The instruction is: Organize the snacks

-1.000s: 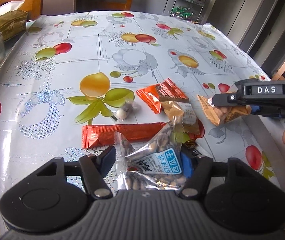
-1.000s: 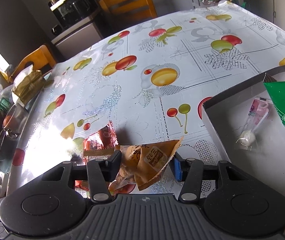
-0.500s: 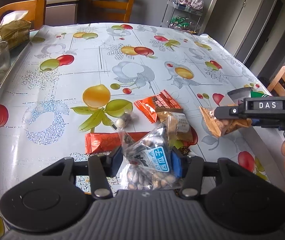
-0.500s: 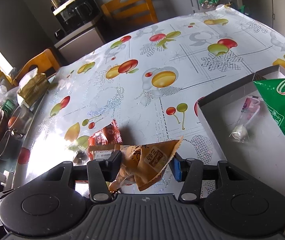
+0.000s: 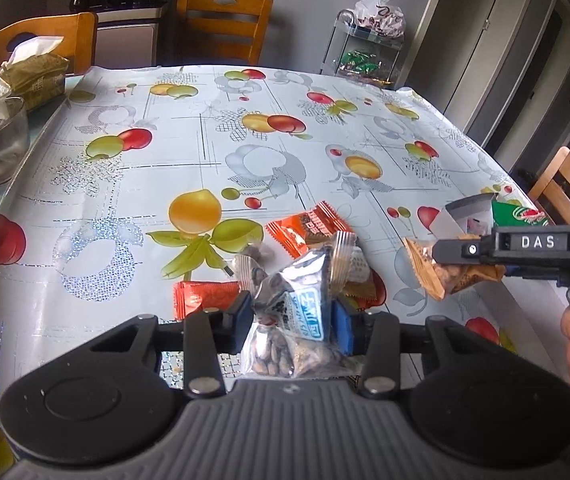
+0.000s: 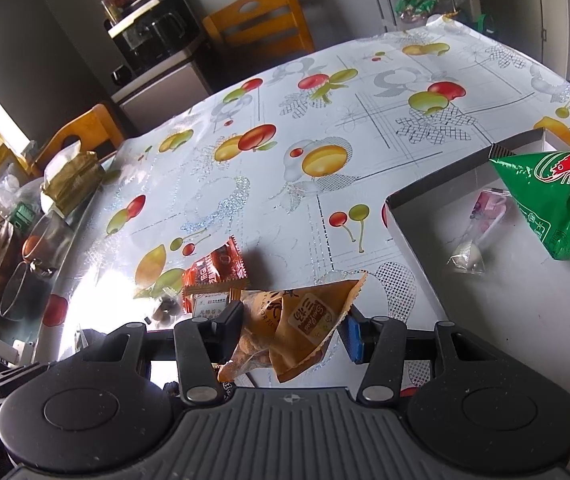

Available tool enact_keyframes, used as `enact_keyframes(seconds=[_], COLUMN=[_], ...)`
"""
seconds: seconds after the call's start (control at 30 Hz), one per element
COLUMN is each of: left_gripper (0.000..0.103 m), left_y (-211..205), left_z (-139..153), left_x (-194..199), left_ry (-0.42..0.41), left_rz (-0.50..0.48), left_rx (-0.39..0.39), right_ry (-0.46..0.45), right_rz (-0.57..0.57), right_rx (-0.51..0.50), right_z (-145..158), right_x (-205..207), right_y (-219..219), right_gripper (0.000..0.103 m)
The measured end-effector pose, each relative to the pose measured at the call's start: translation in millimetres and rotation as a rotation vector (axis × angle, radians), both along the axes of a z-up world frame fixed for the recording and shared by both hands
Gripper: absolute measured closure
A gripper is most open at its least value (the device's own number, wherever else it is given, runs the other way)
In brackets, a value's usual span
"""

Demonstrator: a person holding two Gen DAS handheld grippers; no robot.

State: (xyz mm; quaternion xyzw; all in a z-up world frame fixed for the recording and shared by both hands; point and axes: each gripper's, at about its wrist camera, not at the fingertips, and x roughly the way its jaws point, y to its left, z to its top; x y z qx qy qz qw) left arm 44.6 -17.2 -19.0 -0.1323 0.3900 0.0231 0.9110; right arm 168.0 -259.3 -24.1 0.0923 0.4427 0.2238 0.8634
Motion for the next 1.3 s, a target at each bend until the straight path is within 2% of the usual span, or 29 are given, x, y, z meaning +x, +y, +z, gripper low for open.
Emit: enact_keyframes(seconds=[0.27, 0.83, 1.3], left_gripper=[0.068, 0.068, 0.068], left_y=[2.5, -6.9, -42.1], left_z=[3.2, 18.8, 35.5], left_x=[-5.0, -2.2, 19.3], left_ry=[-0.015, -0.055, -0.090], left_rz=[0.006, -0.026, -0.138], left_rx=[-0.020, -0.003, -0.008], right_ry=[-0.005, -0.025, -0.066], right_rz=[-0.001, -0.009, -0.047], right_rx=[0.000, 0.014, 0.017], right_z=[3.0, 15.7, 38.5], right_x=[-3.2, -10.8, -18.7], right_y=[-0.6, -10.9, -33.9], right_gripper=[0.052, 0.053, 0.053])
